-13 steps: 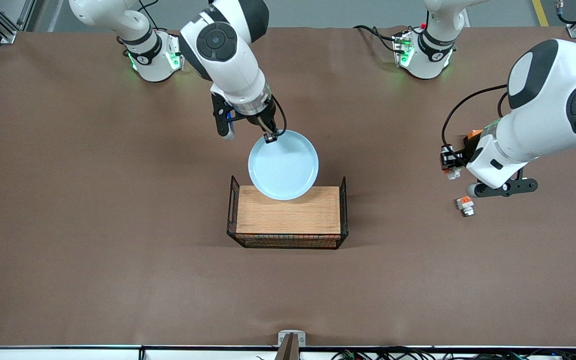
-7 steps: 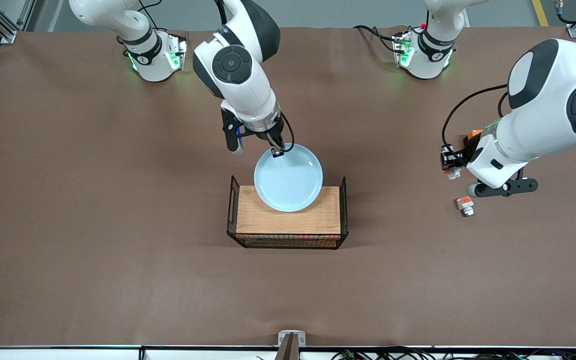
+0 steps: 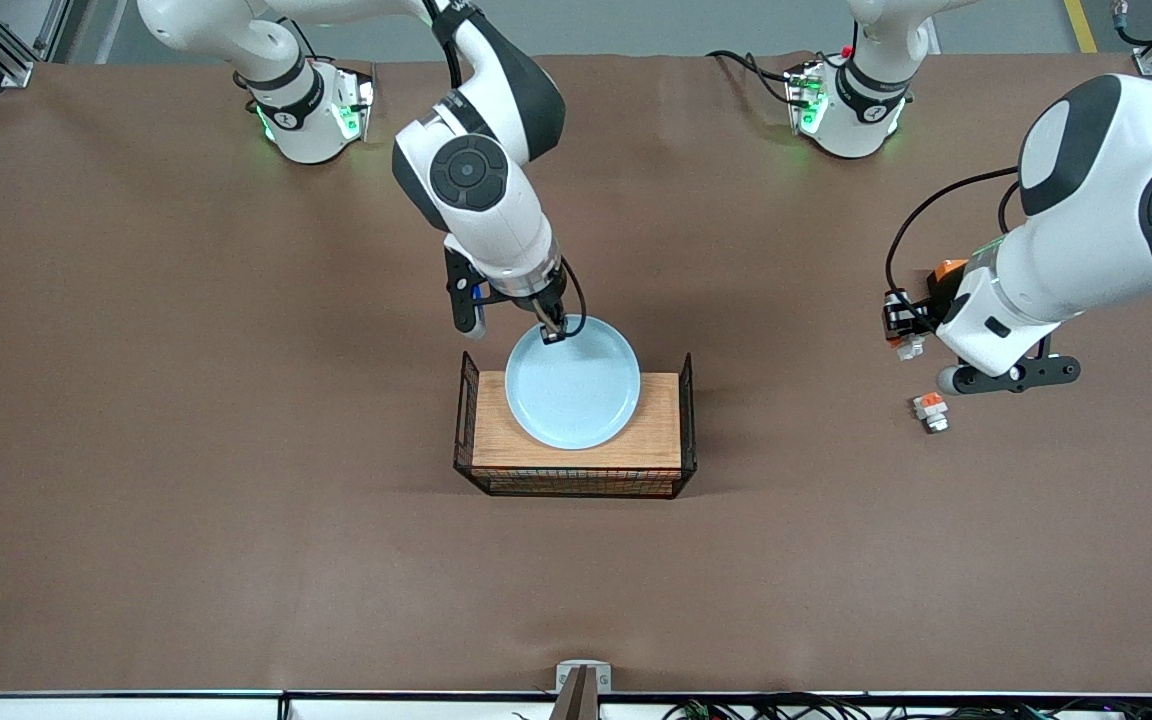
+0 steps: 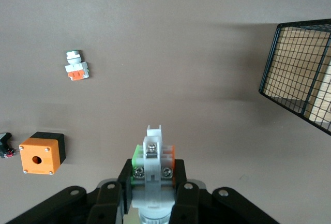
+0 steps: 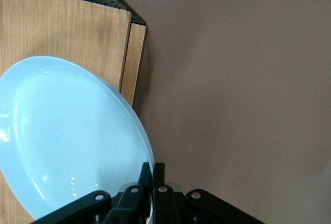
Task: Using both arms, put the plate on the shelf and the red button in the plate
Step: 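Carry the plate over the wire basket and lower it inside with the right gripper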
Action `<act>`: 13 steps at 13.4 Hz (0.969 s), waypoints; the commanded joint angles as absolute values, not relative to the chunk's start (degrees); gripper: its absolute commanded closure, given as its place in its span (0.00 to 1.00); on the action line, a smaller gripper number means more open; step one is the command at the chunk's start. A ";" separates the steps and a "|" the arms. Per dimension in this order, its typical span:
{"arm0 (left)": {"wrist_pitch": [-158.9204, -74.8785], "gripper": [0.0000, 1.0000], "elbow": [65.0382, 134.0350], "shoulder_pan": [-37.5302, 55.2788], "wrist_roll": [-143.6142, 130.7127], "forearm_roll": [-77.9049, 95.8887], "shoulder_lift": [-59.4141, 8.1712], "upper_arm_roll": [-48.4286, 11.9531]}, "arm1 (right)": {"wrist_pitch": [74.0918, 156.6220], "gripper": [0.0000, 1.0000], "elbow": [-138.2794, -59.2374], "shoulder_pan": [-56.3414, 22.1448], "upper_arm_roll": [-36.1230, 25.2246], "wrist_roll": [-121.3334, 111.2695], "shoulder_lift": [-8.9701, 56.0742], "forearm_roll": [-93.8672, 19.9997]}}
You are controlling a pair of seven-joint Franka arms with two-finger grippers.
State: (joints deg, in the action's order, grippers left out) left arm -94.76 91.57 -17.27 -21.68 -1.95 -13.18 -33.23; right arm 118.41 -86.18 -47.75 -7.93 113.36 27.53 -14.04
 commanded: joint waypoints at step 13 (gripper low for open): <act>-94.48 1.00 85.35 -15.03 -30.84 -1.67 -13.71 -35.24 | 122.08 0.11 -82.01 -43.86 -7.56 111.35 33.84 -18.09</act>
